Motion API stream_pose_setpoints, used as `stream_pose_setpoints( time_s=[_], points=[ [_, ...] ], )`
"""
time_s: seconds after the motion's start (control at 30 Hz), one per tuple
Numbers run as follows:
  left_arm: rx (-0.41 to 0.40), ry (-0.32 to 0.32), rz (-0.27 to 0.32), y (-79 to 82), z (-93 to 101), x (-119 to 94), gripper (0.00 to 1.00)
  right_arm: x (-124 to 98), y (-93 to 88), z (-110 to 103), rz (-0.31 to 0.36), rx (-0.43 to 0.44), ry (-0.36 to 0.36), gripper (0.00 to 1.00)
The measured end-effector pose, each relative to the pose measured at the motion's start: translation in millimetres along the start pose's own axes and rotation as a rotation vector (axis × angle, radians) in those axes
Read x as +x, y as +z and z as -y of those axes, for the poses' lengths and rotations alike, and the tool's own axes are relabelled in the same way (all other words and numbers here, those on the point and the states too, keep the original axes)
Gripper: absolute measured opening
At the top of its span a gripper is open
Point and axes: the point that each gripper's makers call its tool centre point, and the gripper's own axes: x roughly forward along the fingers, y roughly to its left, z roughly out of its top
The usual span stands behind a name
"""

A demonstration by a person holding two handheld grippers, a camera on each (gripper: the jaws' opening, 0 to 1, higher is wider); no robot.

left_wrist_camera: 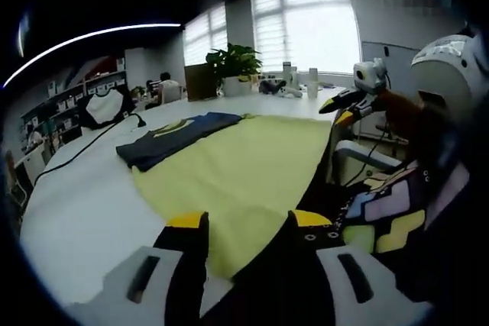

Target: Fold the garment on the visible template until the final outline fits inside the template.

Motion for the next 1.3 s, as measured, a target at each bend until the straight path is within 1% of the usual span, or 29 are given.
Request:
stream_pose_setpoints(
  time_s=[0.03, 0.13, 0.2, 0.3, 0.37, 0.43, 0.5, 0.57, 0.63, 0.67, 0.7, 0.77, 0.83, 0.87, 0.9, 0.97, 1.03, 1.07, 1.13, 1.17, 1.2, 1.23, 1.3],
  points=[
    [0.001, -0.006, -0.004, -0.7, 1.3, -0.5, 0.40, 0.1, -1.4, -1.4, -0.005, -0.004, 0.007, 0.38],
    [0.004, -0.023, -0.016, -3.2, 3.3, -0.6, 0.38, 1.8, -5.2, -7.3, -0.019, -0.032, 0.034, 0.28],
    [0.002, -0.030, -0.037, -7.1, 4.6, 0.4, 0.35, 3.7, -5.7, -8.5, -0.021, -0.028, 0.042, 0.28],
    [0.002, -0.021, -0.037, -7.6, 3.8, 0.2, 0.35, 5.6, -8.6, -7.6, -0.026, -0.024, 0.041, 0.28],
    [-0.016, -0.020, -0.034, -8.5, 2.3, 0.0, 0.34, 5.8, -10.7, -8.1, -0.033, -0.020, 0.043, 0.27],
    [-0.059, -0.014, -0.044, -13.7, -1.2, -0.3, 0.32, 6.3, -13.3, -8.4, -0.045, -0.018, 0.045, 0.27],
    [-0.068, -0.015, -0.026, -12.8, -2.9, -1.5, 0.30, 6.3, -13.1, -7.3, -0.044, -0.012, 0.040, 0.25],
    [-0.061, -0.017, -0.031, -12.8, -1.8, -1.9, 0.30, 6.6, -12.9, -7.2, -0.047, -0.014, 0.041, 0.25],
    [-0.015, -0.023, -0.048, -14.9, 0.0, -1.6, 0.30, 7.9, -13.4, -6.9, -0.055, -0.039, 0.038, 0.24],
    [-0.006, -0.023, -0.047, -14.9, 0.9, -1.7, 0.30, 8.2, -13.7, -6.5, -0.058, -0.052, 0.034, 0.23],
    [-0.009, -0.024, -0.047, -14.9, 0.8, -1.9, 0.29, 8.2, -13.6, -6.0, -0.059, -0.046, 0.029, 0.22],
    [-0.013, -0.037, -0.047, -14.2, -0.1, -2.0, 0.27, 8.2, -12.6, -5.0, -0.051, 0.007, 0.031, 0.22],
    [-0.026, -0.058, -0.047, -13.6, -0.6, -2.7, 0.25, 8.0, -13.4, -5.6, -0.058, -0.028, 0.024, 0.22],
    [-0.041, -0.061, -0.051, -13.5, -0.7, -3.3, 0.22, 7.9, -14.1, -4.7, -0.071, -0.077, 0.016, 0.21],
    [-0.041, -0.060, -0.053, -13.8, -0.3, -3.9, 0.19, 7.9, -15.0, -5.8, -0.086, -0.108, 0.021, 0.20],
    [-0.032, -0.062, -0.058, -14.5, 1.3, -5.5, 0.13, 7.0, -12.1, -9.6, -0.099, -0.036, 0.060, 0.16],
    [-0.032, -0.061, -0.063, -15.1, 0.3, -6.7, 0.12, 8.4, -10.2, -10.3, -0.078, -0.005, 0.074, 0.15],
    [-0.046, -0.059, -0.061, -15.1, -1.0, -6.6, 0.11, 8.8, -9.4, -10.9, -0.065, 0.009, 0.077, 0.13],
    [-0.044, -0.057, -0.057, -15.5, -1.5, -6.9, 0.09, 8.9, -7.1, -7.5, -0.034, 0.020, 0.071, 0.06],
    [-0.037, -0.051, -0.055, -16.0, -2.4, -7.4, 0.08, 9.1, -9.8, -6.5, -0.036, 0.063, 0.058, 0.01],
    [-0.033, -0.051, -0.052, -16.4, -2.4, -7.9, 0.08, 10.0, -9.6, -5.5, -0.028, 0.056, 0.071, 0.01],
    [-0.028, -0.052, -0.047, -16.6, -2.3, -7.9, 0.08, 10.5, -9.0, -6.5, -0.023, 0.067, 0.076, 0.01],
    [-0.004, -0.052, -0.037, -16.1, -1.9, -7.5, 0.08, 12.0, -8.3, -6.7, -0.020, 0.063, 0.068, 0.00]
  ],
)
